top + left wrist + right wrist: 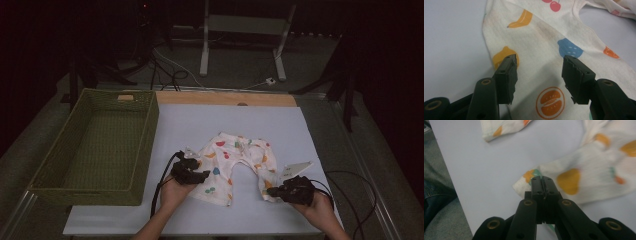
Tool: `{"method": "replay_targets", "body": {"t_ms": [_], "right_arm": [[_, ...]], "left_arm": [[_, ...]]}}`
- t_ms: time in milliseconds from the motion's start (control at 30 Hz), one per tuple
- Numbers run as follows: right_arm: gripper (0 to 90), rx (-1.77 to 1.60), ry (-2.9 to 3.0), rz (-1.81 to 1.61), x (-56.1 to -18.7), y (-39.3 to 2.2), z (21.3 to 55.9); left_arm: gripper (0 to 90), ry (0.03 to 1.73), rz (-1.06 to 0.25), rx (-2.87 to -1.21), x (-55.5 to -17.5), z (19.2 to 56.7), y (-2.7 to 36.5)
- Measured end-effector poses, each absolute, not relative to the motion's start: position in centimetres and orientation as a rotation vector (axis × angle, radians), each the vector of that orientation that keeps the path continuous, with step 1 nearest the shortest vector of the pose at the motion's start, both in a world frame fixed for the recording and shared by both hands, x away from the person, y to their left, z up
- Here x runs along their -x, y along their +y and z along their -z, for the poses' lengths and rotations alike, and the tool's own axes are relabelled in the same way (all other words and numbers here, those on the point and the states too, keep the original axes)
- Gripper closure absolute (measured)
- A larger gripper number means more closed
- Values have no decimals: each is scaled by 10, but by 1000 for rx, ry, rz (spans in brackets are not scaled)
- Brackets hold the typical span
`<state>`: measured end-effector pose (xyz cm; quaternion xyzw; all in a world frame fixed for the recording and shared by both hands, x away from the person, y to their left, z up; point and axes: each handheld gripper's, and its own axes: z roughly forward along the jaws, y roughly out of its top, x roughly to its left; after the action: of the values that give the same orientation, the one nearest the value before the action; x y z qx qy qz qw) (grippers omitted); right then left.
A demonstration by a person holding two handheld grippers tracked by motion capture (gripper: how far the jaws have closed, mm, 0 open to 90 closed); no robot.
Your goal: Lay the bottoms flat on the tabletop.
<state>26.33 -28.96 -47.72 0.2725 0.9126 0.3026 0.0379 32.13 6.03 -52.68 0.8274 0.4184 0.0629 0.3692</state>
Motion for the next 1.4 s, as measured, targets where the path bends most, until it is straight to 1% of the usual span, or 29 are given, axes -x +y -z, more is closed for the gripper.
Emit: {"method": "replay_targets", "body": {"t_ms": [200,400,633,733,767,900,1000,1067,1100,1133,1167,1300,1400], "right_arm": [[897,-886,2768,-895,-270,-315,469],[897,-965,2751,-845,-277,-339,478],[898,-1034,2713,-828,-282,-356,482],[897,-1059,2705,-796,-288,-367,490],[897,-1095,2703,-776,-291,-371,497],[895,-1135,2682,-831,-297,-380,504],[869,-1147,2678,-863,-297,-381,502],[824,-1125,2676,-880,-296,-380,498],[824,-1125,2676,-880,-296,-380,498],[780,-1117,2670,-906,-294,-378,492],[754,-1113,2663,-910,-293,-376,488],[735,-1068,2674,-954,-289,-367,477],[704,-1024,2706,-972,-286,-358,476]], "left_arm": [[469,1075,-161,-2119,-321,527,60],[471,1076,-158,-2116,-322,527,61],[471,1075,-158,-2114,-322,528,61],[471,1075,-159,-2113,-322,528,61],[471,1075,-158,-2112,-322,528,61],[471,1071,-160,-2113,-322,528,61],[470,1071,-158,-2112,-323,528,61],[469,1070,-158,-2112,-323,528,61],[468,1070,-158,-2112,-323,528,61],[468,1071,-157,-2112,-323,528,61],[467,1071,-155,-2112,-323,528,61],[466,1072,-155,-2113,-322,528,61],[464,1073,-152,-2114,-322,527,61]]}}
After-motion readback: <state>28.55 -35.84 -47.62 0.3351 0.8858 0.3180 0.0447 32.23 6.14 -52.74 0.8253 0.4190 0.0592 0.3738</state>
